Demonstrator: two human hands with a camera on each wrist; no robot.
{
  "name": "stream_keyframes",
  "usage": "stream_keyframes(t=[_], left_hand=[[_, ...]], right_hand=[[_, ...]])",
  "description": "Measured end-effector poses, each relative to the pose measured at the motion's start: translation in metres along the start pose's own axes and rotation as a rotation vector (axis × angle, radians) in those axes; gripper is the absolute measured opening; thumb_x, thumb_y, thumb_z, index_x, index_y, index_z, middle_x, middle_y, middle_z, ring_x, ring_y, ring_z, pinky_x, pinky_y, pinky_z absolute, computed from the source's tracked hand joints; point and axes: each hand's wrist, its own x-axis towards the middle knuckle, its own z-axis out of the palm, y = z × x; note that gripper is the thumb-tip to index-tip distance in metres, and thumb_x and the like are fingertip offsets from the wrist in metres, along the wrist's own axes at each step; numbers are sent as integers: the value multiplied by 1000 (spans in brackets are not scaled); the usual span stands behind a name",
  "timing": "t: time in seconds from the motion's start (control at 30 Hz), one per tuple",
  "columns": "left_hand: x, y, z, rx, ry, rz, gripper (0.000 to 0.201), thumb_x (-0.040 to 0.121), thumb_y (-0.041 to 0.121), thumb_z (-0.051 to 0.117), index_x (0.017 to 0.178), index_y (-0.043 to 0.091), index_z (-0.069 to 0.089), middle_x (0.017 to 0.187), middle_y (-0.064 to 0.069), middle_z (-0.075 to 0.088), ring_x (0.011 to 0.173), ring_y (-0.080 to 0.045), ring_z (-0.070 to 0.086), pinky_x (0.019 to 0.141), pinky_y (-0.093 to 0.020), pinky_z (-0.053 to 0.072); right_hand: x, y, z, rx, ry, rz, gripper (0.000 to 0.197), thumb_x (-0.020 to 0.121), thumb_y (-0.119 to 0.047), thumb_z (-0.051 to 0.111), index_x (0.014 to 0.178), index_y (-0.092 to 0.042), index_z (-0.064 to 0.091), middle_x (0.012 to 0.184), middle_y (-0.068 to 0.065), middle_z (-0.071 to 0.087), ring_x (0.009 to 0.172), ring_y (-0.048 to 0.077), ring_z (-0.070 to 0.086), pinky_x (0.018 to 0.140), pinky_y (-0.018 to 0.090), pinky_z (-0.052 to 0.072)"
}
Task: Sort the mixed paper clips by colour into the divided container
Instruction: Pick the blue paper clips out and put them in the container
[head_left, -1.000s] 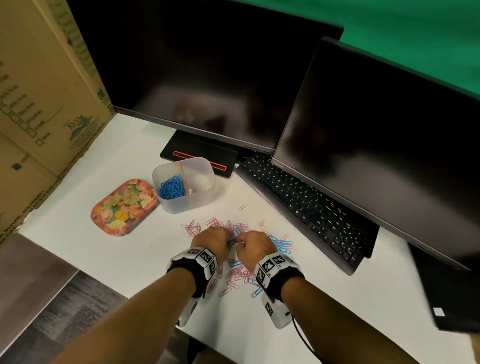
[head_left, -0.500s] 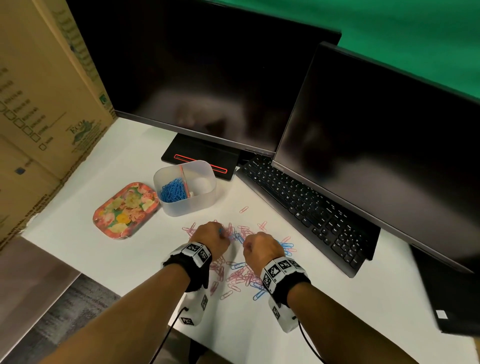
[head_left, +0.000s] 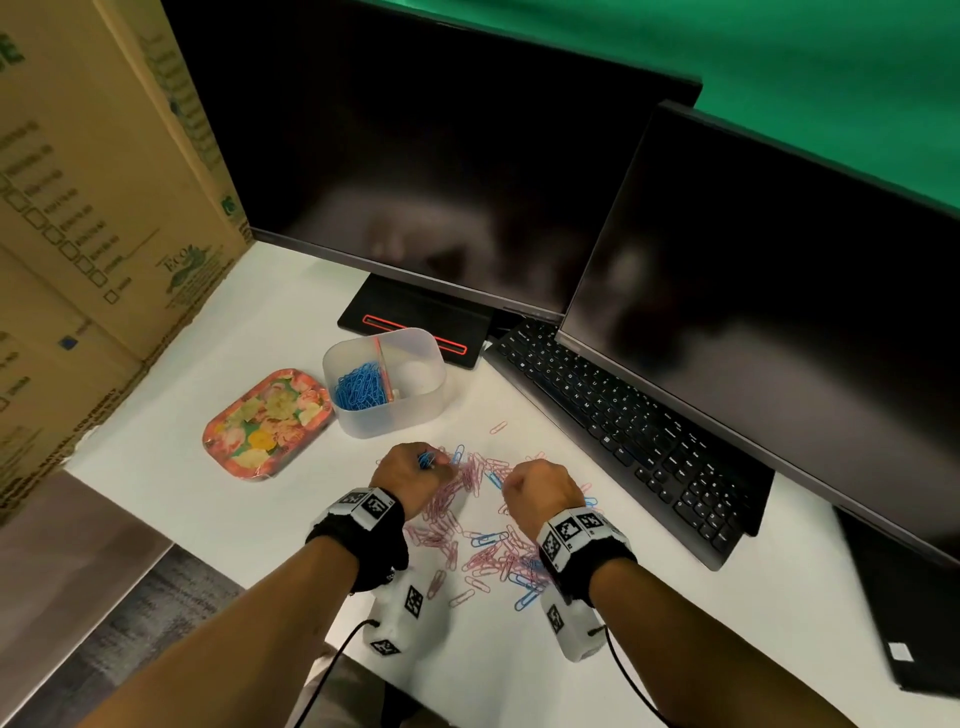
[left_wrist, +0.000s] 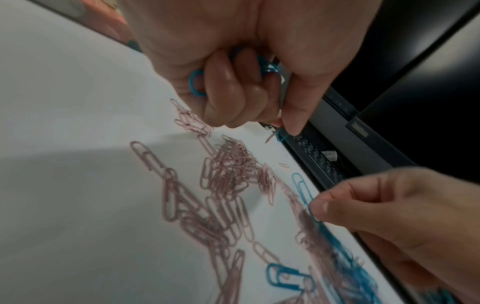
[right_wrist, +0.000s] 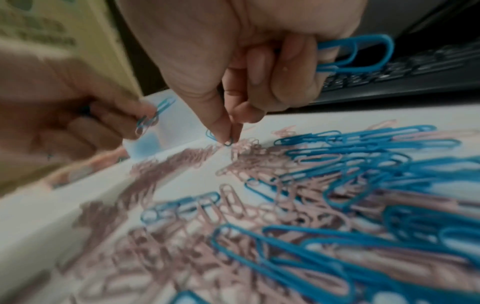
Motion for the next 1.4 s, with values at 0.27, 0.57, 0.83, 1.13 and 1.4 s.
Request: stream_keyframes(t=[0.27,0.57,0.83,1.13,1.4], left_hand=[[-7,7,-24,-307,-78,-124,14,82,15,70,69,18,64,51,-1,32,42,-16,24,45,-20,18],[21,31,-116,-299,196,-276,16,82,15,66,77,8,53,56,-5,32,40,-14,22,40,-17,18],[36,32,-154,-192,86,-314,22,80,21,68,72,7,55,54,-6,40,35,-17,28,44,-20,24],[41,18,-155,-405,39,-335,28,86,14,62,64,13,45,43,2,33,36,-13,19,38,-16,15],[31,0,-154,-657,4,-318,36,91,15,58,65,21,34,45,7,23,34,-7,15,38,-12,10]], right_hand=[[0,-21,-27,437,1,-144,7,81,-22,68,81,-18,74,72,-9,66,74,10,62,67,17,47],[36,-156,-42,319,-23,-271,19,81,-25,65,89,-10,75,89,7,73,78,21,66,57,20,47],[63,-210,-40,214,-62,-172,5,79,-19,62,80,-14,64,87,7,69,81,26,68,72,33,59],[69,-199,-32,297,-173,-75,16,81,-23,67,89,-10,63,78,5,60,67,19,59,49,21,43],[62,-207,-31,499,-184,-132,18,85,-24,58,82,-8,64,72,6,58,59,19,52,55,25,41]])
